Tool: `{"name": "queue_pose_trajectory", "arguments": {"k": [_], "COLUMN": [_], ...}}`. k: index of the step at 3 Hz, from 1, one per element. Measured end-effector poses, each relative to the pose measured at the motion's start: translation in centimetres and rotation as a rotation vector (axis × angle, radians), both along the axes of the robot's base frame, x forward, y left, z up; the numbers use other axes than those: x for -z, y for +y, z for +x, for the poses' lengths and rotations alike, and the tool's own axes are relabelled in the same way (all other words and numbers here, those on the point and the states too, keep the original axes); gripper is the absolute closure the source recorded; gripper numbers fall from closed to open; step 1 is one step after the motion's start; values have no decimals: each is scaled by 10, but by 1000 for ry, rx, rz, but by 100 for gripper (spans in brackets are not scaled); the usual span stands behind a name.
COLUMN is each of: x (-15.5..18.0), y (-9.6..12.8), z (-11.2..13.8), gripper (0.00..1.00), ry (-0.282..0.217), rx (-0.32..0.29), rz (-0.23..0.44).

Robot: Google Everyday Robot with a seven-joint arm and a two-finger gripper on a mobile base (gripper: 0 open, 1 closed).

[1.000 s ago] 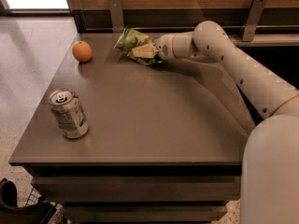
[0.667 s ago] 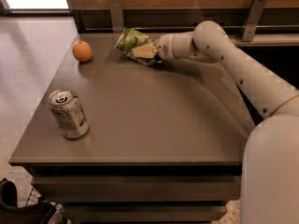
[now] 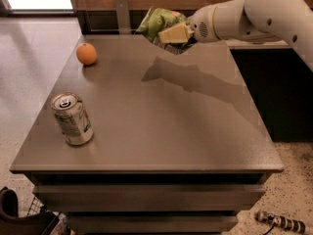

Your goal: Move green jalapeno chip bag near 7up can

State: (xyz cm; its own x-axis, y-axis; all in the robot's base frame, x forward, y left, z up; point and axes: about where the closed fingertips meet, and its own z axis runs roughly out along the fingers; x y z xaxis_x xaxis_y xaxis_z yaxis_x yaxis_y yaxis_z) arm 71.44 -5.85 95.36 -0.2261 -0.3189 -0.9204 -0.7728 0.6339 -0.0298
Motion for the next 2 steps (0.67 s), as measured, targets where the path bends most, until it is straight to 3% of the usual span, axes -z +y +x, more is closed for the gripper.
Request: {"name": "queue_pose_trajectory", "arguments": {"k": [1,2], "x": [-47,-71], "y": [-20,-27], "z": [-43,-93], "gripper": [100,100], "ry": [-30,-19], "rx": [3,-40], "rz": [-47,-92]}}
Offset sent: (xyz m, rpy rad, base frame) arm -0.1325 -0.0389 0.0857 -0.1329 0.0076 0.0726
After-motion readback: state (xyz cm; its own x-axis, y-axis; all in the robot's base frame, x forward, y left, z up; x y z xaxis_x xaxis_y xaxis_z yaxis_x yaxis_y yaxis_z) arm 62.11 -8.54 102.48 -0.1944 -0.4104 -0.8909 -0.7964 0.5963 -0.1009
